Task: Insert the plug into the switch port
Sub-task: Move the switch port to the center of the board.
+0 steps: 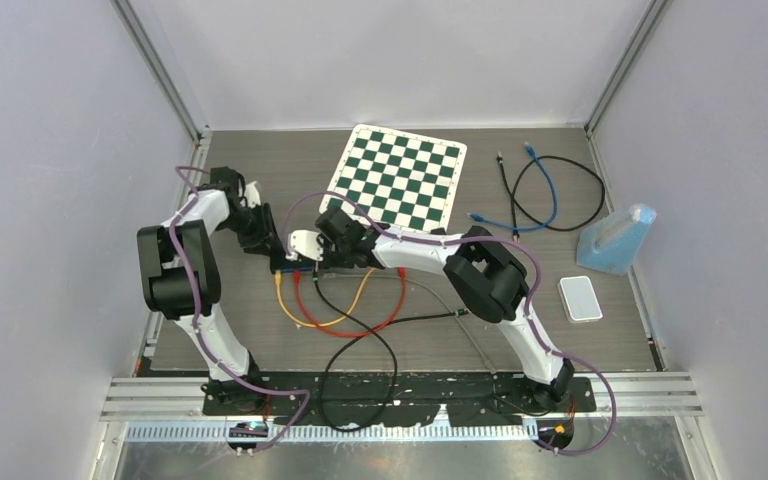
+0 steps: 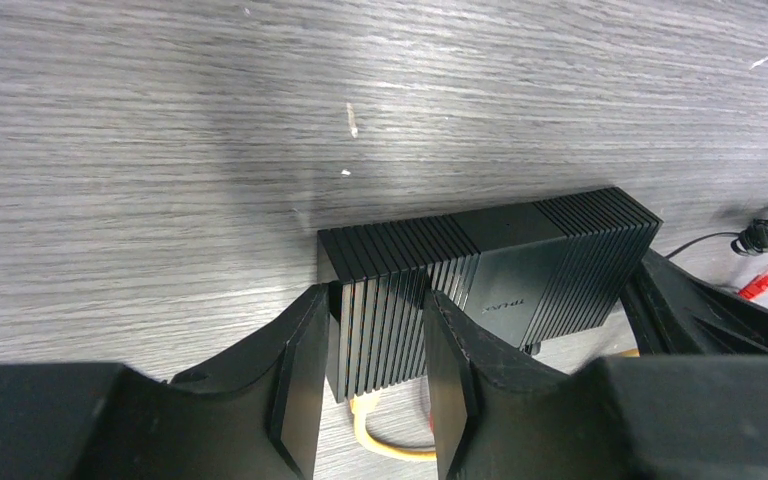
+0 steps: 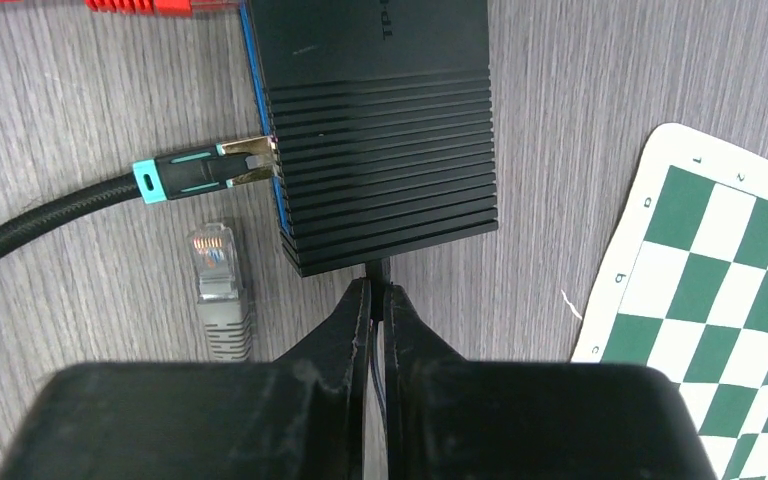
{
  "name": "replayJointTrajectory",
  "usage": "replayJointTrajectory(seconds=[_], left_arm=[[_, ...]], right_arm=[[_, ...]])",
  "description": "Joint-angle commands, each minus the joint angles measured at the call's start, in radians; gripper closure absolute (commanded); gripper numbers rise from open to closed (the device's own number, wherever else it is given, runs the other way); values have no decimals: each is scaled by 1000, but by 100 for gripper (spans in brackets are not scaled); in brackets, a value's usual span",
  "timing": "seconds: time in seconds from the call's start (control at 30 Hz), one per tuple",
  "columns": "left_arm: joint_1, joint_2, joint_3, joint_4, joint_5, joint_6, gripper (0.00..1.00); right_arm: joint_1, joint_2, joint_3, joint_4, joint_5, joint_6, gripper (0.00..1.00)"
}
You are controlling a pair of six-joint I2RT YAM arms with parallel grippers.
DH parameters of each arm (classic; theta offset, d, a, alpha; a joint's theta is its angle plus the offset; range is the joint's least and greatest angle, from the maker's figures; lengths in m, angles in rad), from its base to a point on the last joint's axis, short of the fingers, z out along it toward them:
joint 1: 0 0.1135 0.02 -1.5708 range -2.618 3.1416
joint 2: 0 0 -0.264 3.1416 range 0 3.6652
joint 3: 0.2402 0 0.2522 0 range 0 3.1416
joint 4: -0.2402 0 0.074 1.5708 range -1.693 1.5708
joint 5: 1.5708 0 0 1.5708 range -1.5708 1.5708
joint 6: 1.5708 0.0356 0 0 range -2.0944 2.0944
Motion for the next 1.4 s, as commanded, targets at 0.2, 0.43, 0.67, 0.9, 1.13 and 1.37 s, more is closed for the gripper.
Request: replayJointTrajectory(seconds=[0.2, 0.43, 0.67, 0.9, 1.13, 1.37], left_arm=[[-29, -36, 117, -149, 68, -85, 52], [35, -79, 115, -141, -18, -95, 44], [38, -176, 132, -130, -104, -114, 37], [-106, -284, 98, -128, -98, -77, 38], [-344, -314, 76, -108, -38, -80, 40], [-373, -271, 38, -22, 29, -136, 42]], right_arm=[[101, -87, -56, 468, -89, 168, 87], [95, -97, -75, 457, -35, 211, 70], [53, -220, -167, 482, -25, 298, 37], [32, -491, -379, 573, -20, 398, 24], [32, -838, -694, 619, -41, 526, 25], [31, -1112, -972, 740, 100, 580, 26]])
